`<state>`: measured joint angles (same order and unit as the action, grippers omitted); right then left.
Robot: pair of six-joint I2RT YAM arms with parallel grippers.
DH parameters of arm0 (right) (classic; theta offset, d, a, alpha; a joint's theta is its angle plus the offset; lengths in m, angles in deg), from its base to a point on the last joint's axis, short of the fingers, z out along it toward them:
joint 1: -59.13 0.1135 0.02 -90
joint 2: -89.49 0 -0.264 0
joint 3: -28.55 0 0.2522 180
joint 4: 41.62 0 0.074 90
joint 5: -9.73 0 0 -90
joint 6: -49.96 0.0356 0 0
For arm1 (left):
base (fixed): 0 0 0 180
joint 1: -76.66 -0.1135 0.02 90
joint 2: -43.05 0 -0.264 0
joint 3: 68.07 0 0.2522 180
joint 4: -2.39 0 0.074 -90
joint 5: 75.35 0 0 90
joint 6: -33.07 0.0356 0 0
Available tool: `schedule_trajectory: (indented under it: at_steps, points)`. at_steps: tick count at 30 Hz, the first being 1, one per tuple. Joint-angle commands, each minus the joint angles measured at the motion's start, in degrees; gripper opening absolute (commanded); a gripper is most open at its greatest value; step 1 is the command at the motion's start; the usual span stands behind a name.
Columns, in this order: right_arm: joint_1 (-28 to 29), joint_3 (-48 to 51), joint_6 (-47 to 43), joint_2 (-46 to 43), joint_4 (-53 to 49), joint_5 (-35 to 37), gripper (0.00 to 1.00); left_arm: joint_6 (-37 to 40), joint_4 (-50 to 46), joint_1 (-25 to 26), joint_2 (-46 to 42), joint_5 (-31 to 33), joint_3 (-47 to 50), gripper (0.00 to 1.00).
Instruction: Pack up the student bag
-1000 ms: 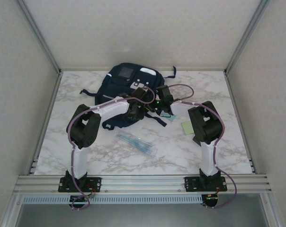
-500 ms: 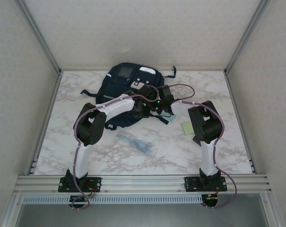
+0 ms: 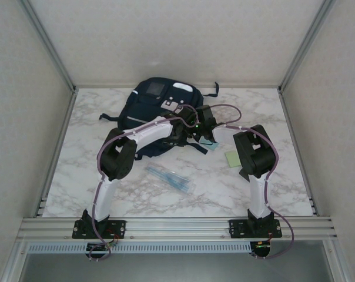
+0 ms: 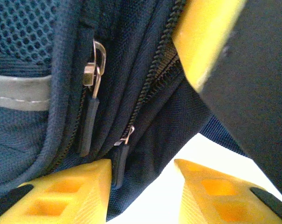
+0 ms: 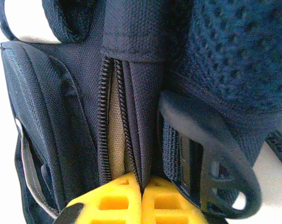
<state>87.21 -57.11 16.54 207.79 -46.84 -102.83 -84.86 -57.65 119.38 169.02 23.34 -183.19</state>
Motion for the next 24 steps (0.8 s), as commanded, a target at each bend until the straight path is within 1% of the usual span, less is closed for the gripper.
schedule_trajectory:
  at_steps: [1,4,7,9,16,24]
  points:
    - [2.1,-0.3,-0.8,1.1,-1.2,-0.3,0.00,2.2,1.2,-0.1,-5.3,5.8,1.6,0.41]
    - [2.1,-0.5,-1.0,1.1,-1.4,-0.3,0.00,3.1,2.2,-0.2,-9.3,6.3,4.3,0.40]
    - [2.1,-0.8,-1.0,1.2,-1.3,-0.5,0.00,4.6,3.6,-0.2,-10.3,8.3,6.2,0.36]
    - [2.1,-1.0,-0.9,1.4,-1.2,-0.8,0.00,5.4,3.1,-0.2,-9.0,8.6,5.6,0.32]
    - [2.1,-0.7,-0.9,1.1,-1.3,-0.5,0.00,5.6,4.4,0.1,-5.4,4.9,5.4,0.25]
    - [2.1,-0.8,-0.7,1.2,-1.1,-0.6,0.00,5.6,4.3,0.4,-2.0,4.1,6.8,0.24]
